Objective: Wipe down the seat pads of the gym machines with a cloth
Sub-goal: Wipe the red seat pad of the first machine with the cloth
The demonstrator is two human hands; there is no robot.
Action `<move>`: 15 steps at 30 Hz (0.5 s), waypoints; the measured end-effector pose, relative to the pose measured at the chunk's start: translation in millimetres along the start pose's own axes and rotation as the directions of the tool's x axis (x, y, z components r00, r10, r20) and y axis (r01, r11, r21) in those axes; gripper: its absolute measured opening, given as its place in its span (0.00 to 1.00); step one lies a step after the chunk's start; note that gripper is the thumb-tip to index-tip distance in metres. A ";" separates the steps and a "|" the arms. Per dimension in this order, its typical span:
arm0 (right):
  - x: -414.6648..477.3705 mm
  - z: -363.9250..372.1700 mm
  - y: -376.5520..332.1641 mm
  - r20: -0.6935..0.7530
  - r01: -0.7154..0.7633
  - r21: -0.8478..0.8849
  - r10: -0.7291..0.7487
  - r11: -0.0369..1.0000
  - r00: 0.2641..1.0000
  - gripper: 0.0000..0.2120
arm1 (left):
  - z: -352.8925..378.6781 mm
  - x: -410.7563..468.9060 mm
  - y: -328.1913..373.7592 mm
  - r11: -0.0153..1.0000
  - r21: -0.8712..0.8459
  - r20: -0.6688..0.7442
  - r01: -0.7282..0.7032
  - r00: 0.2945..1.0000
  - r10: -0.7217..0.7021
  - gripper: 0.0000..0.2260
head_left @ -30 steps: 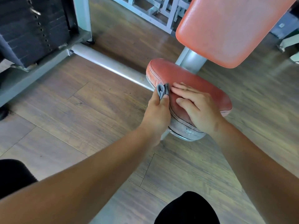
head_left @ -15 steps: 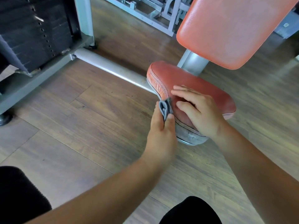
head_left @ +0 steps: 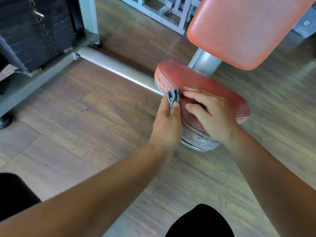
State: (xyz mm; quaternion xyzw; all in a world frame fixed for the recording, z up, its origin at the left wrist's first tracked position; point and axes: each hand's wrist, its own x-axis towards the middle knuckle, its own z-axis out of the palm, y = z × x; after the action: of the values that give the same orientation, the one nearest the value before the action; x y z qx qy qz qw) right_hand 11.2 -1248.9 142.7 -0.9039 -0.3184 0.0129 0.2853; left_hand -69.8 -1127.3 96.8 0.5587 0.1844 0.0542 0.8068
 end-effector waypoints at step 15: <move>1.5 -0.9 -0.2 0.002 -0.011 0.016 0.011 1.000 1.000 0.21 | -6.4 0.8 -11.4 0.989 0.109 0.075 -0.099 0.993 0.091 0.29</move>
State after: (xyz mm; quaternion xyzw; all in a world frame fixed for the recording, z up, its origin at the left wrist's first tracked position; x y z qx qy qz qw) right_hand 12.5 -1248.4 143.8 -0.9032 -0.3138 0.0181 0.2922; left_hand -72.7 -1125.6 84.1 0.6131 0.1320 0.0624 0.7764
